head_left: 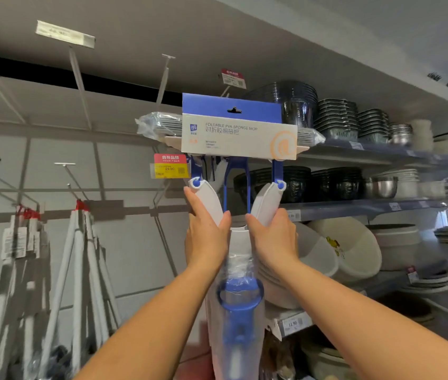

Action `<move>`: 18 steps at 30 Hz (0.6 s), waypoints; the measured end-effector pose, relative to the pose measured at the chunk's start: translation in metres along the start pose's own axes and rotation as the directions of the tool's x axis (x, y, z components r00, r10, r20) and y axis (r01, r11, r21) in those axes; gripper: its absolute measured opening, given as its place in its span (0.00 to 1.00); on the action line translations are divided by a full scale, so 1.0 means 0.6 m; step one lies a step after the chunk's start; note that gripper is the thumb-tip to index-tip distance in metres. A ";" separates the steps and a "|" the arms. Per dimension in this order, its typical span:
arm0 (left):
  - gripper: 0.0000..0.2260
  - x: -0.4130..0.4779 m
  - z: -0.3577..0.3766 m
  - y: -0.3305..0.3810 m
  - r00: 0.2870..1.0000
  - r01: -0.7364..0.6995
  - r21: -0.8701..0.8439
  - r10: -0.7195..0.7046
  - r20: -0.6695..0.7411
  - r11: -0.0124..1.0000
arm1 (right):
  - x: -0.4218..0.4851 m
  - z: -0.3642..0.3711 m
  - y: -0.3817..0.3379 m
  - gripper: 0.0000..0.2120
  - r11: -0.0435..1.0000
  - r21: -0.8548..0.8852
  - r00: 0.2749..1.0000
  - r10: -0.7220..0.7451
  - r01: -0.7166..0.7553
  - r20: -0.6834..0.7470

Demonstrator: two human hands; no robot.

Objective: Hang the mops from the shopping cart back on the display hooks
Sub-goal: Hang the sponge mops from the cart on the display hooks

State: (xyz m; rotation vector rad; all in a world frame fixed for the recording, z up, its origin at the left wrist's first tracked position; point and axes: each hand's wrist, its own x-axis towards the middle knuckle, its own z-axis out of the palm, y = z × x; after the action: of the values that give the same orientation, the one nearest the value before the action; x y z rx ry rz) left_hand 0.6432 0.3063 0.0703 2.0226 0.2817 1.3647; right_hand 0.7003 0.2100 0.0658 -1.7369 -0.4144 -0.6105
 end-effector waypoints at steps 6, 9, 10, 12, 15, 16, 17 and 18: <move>0.41 0.060 0.041 -0.035 0.998 -0.039 0.017 0.039 0.042 0.999 | 0.051 0.043 0.016 0.23 1.000 -0.007 0.999 0.018 -0.018 -0.038; 0.40 0.078 0.058 -0.056 0.997 -0.065 0.012 0.064 0.048 0.998 | 0.063 0.060 0.028 0.23 1.000 -0.011 0.999 0.017 -0.018 -0.052; 0.40 0.083 0.064 -0.062 0.996 -0.067 0.009 0.067 0.053 0.998 | 0.068 0.065 0.033 0.23 1.000 -0.015 0.998 0.017 -0.018 -0.054; 0.41 0.094 0.077 -0.069 0.996 -0.068 0.008 0.068 0.061 0.998 | 0.082 0.071 0.039 0.23 0.999 -0.025 0.998 0.020 -0.022 -0.060; 0.41 0.114 0.097 -0.076 0.996 -0.079 0.006 0.079 0.051 0.997 | 0.109 0.081 0.047 0.24 1.000 -0.024 0.998 0.017 -0.019 -0.065; 0.40 0.120 0.100 -0.075 0.996 -0.075 0.008 0.075 0.049 0.997 | 0.116 0.083 0.046 0.24 1.000 -0.025 0.998 0.016 -0.017 -0.064; 0.40 0.128 0.107 -0.076 0.996 -0.075 0.008 0.074 0.046 0.997 | 0.126 0.087 0.047 0.24 1.000 -0.024 0.998 0.012 -0.013 -0.066; 0.40 0.138 0.115 -0.077 0.996 -0.075 0.005 0.075 0.043 0.997 | 0.138 0.091 0.049 0.24 1.000 -0.022 0.998 0.005 -0.006 -0.068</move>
State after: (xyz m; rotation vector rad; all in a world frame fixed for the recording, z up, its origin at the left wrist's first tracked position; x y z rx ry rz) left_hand 0.7482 0.3555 0.0864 2.0841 0.1934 1.3661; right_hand 0.7931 0.2521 0.0827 -1.7332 -0.3563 -0.6705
